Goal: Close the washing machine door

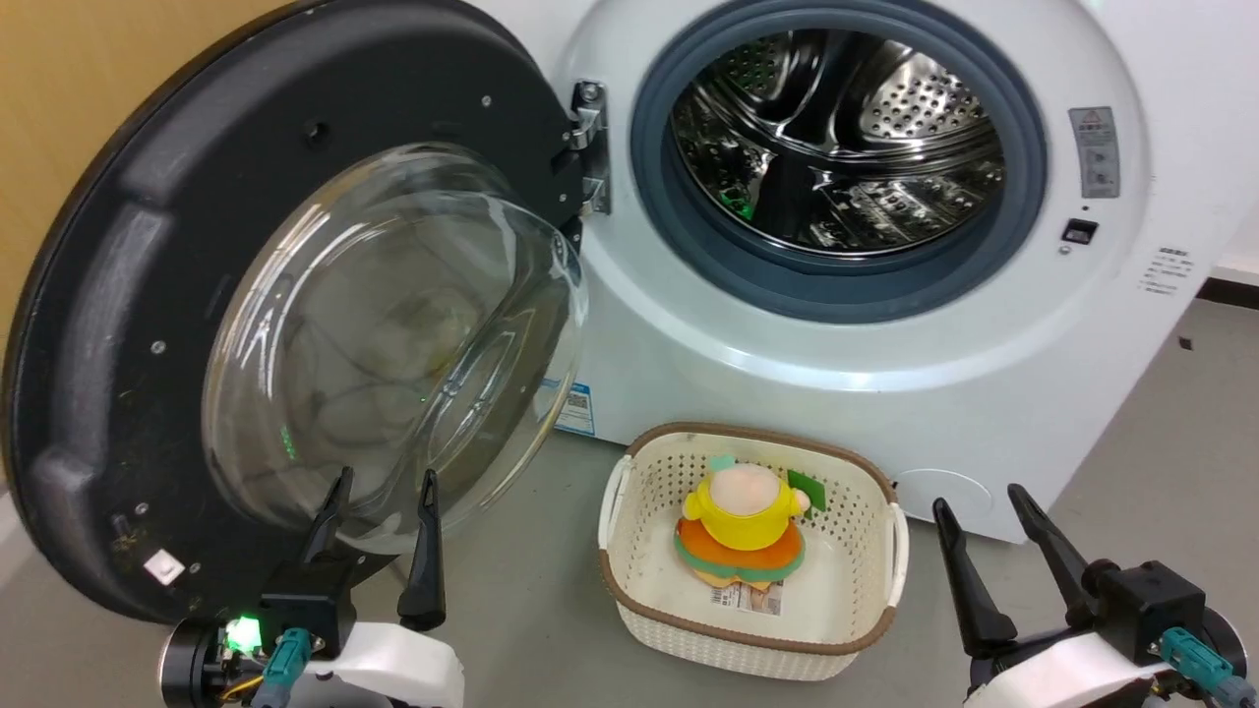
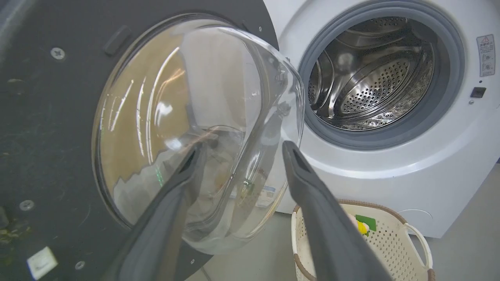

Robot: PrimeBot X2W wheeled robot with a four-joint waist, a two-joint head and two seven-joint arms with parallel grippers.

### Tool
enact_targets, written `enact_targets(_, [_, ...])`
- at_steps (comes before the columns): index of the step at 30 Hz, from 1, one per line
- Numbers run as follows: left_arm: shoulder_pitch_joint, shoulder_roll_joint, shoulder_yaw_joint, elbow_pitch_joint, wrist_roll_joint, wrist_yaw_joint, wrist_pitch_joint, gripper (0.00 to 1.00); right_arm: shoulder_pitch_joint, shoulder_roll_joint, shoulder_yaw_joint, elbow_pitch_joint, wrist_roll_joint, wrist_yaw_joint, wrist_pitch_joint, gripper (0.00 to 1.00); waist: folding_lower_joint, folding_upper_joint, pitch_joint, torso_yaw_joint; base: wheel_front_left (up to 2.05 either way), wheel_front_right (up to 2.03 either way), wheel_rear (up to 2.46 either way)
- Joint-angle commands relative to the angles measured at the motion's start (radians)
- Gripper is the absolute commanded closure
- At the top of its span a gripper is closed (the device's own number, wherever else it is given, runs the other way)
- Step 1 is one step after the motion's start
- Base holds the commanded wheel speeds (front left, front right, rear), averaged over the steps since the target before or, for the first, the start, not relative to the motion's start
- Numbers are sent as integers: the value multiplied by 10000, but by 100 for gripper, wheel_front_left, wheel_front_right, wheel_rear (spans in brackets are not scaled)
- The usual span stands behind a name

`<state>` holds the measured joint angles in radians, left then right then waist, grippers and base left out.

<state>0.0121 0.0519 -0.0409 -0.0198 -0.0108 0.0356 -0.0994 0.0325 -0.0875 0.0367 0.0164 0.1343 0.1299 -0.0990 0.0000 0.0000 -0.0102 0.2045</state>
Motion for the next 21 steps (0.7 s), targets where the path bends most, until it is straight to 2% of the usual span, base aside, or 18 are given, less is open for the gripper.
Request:
enact_targets(1, [142,31,-15,-70,-53,79,-106,0,60,-91,57,32,122,3,-112,0,0,0,12,95,0,0,0])
enact_targets(21, [360,20,-33,-468,-140,409,-524,0,-281,-414,629,277,728,5,-530,0,0,0,111,992,0,0,0])
